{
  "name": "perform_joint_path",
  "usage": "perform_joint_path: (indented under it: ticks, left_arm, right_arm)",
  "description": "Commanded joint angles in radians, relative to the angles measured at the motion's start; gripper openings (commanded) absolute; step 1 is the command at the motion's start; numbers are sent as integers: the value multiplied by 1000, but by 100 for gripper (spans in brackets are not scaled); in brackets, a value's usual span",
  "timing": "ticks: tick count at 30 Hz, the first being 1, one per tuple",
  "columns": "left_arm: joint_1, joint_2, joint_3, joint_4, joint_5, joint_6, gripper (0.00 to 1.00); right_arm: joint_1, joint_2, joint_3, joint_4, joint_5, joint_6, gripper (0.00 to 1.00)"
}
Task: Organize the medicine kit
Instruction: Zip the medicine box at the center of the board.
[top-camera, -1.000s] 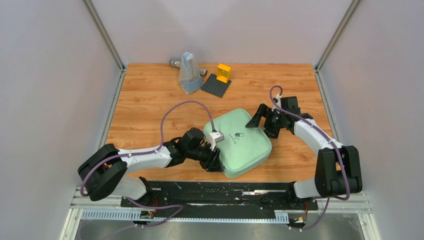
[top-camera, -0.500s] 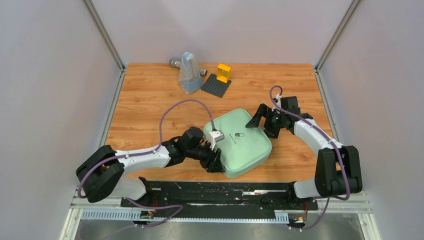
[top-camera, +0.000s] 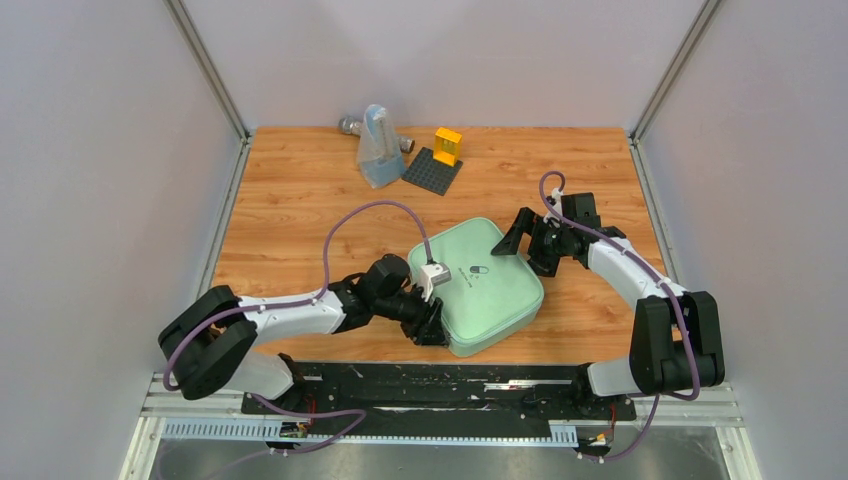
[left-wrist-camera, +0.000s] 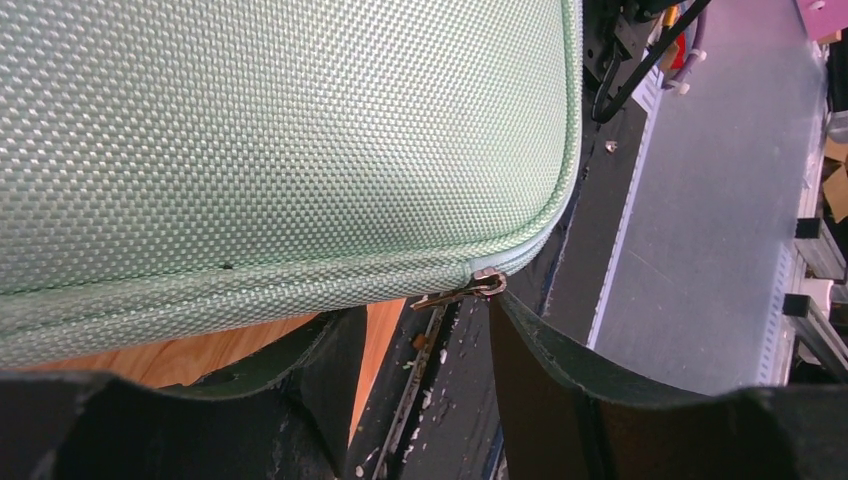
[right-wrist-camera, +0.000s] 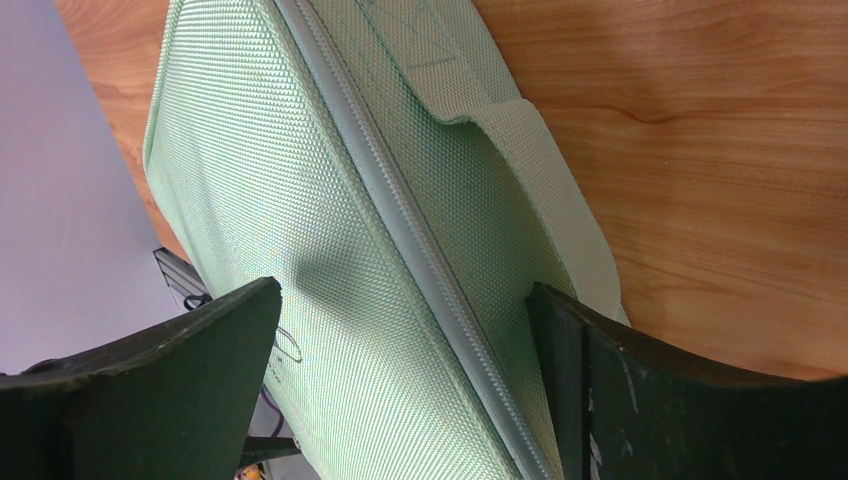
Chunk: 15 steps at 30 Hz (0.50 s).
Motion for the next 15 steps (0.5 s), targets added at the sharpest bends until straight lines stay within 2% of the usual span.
perform_joint_path:
  ticks: [1,4,9,15]
  left_arm:
    - [-4,22,26,54,12,2,57]
    - [-6,12,16,78,11,-9,54]
    - [-7,13,21,83,22,-16,41]
    - [-6,0,21,74,22,-16,33]
  right_arm:
    - [8,-10,-10,-22,-44,18,97]
    - [8,-10,-10,-22,-44,17,97]
    - [8,-8,-8,-21,-46,17,97]
    - [8,-11,-12,-22,-46,17,97]
